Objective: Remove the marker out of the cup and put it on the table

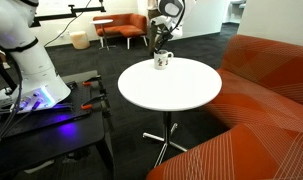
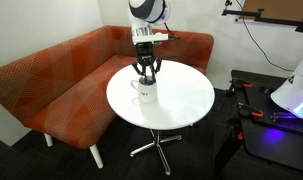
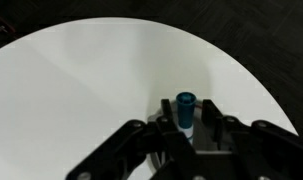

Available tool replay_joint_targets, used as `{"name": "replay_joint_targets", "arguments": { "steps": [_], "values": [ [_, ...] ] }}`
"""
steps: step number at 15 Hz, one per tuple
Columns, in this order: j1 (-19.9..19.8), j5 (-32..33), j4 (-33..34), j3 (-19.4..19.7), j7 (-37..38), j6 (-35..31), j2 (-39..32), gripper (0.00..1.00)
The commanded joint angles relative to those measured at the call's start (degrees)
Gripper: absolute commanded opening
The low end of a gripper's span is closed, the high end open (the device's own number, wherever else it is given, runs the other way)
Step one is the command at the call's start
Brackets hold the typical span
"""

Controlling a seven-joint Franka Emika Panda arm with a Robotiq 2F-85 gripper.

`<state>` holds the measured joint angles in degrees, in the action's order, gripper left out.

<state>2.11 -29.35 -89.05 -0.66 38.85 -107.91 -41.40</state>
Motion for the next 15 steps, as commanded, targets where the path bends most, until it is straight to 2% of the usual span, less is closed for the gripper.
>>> {"name": "replay_joint_targets", "arguments": {
  "steps": [1, 2, 3, 4, 6, 8, 15],
  "values": [
    [0.1, 1.0, 3.0, 0.2, 2.5, 3.2, -1.4, 0.38],
    [0.1, 1.0, 3.1, 0.2, 2.5, 3.4, -1.5, 0.35],
    [0.1, 1.0, 3.3, 0.2, 2.5, 3.5, -1.6, 0.28],
    [0.1, 1.0, 3.4, 0.2, 2.5, 3.6, -1.7, 0.1],
    [0.1, 0.9, 3.6, 0.3, 2.5, 3.6, -1.9, 0.0],
    [0.1, 0.9, 3.8, 0.3, 2.5, 3.7, -1.9, 0.05],
    [-1.4, -0.9, 2.2, -0.2, 0.7, 3.5, -0.1, 0.05]
  ]
}}
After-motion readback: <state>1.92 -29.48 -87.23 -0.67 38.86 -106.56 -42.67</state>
